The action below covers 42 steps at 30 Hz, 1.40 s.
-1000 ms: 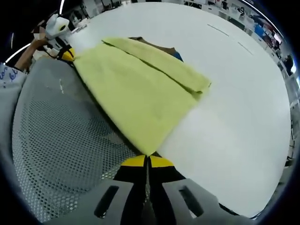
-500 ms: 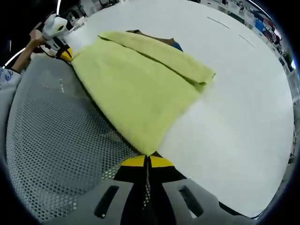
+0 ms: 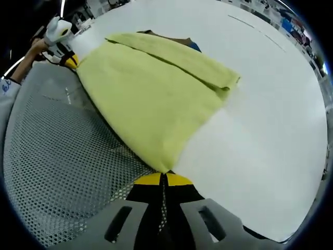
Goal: Fold the garment on the visible template until the final outline fits inside the template.
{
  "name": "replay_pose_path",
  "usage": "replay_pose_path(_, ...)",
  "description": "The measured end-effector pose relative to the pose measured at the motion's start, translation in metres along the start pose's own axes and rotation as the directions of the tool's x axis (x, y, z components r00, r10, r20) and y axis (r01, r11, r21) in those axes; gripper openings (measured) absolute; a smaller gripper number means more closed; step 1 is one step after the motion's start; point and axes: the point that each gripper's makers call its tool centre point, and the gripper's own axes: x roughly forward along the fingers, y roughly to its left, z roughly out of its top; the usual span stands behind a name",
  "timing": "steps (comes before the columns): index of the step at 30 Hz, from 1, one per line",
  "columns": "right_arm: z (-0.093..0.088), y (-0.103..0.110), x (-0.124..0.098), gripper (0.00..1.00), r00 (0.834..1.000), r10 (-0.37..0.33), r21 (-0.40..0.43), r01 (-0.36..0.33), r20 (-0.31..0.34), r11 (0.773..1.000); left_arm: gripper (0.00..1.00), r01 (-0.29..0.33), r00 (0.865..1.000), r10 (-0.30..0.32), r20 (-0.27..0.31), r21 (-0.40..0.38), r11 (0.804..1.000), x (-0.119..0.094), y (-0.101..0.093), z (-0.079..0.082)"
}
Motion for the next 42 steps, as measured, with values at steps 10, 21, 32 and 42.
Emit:
replay_pose_path(10, -0.001, -0.001, 0.006, 0.01, 1.000, 0.003, 0.005, -0.003, -0.019, 1.000, 0.00, -0.005, 1.000, 0.005, -0.003, -0.024, 1.000, 0.003, 0.003, 0.000)
replay_pose_path(21, 0.000, 0.000, 0.005, 0.02, 0.999, 0.019, -0.034, -0.020, -0.029, 0.999, 0.03, -0.023, 1.000, 0.023, 0.014, 0.032, 0.999, 0.001, 0.004, 0.002)
replay_pose_path(32, 0.007, -0.006, -0.016, 0.03, 0.999, -0.030, -0.046, 0.031, 0.028, 0.998, 0.14, -0.067, 0.997, 0.064, 0.039, 0.065, 0.996, -0.018, 0.009, 0.014)
replay_pose_path(42, 0.031, -0.007, -0.041, 0.09, 0.987, -0.073, -0.088, 0.086, 0.141, 0.992, 0.18, -0.147, 0.986, 0.133, 0.096, 0.155, 0.977, -0.042, 0.005, 0.040)
